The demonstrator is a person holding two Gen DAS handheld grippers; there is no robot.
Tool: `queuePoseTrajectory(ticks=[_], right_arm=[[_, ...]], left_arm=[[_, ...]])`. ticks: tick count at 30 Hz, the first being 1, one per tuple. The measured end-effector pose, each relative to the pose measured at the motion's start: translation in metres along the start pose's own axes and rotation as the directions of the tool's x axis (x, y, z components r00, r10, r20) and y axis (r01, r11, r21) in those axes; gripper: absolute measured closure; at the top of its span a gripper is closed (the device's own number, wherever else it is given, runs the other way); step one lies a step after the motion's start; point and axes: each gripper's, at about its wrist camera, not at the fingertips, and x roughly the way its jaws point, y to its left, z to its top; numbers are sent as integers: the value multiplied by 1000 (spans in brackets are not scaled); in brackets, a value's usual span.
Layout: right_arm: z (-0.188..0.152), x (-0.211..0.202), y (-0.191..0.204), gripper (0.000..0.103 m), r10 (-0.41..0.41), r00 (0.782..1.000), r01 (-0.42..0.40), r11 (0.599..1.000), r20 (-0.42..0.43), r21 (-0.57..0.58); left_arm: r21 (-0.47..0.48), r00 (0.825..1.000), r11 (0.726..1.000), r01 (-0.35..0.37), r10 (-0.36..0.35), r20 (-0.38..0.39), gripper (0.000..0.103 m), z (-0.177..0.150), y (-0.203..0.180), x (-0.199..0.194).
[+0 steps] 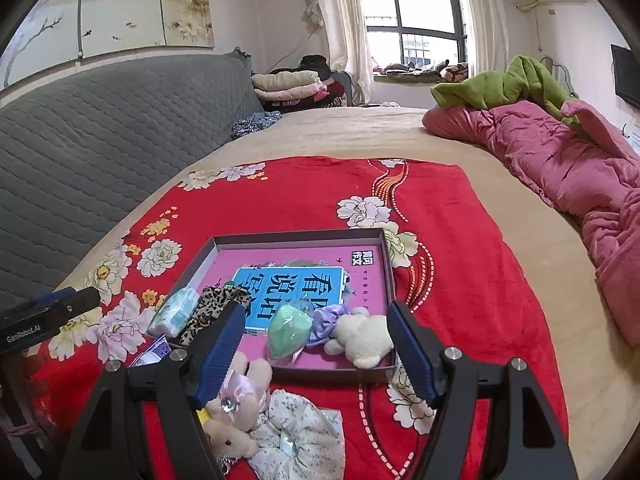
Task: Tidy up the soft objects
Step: 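Withdraw both tools from the box toward the remaining pile of items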
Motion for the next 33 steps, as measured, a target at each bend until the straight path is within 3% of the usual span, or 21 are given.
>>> queuePoseTrajectory(ticks=[33], right_arm=[[-39,-38,4,30,51,998,-53,998,-45,-33]], left_arm=[[55,992,998,13,-6,-129,29,-60,-14,-21]])
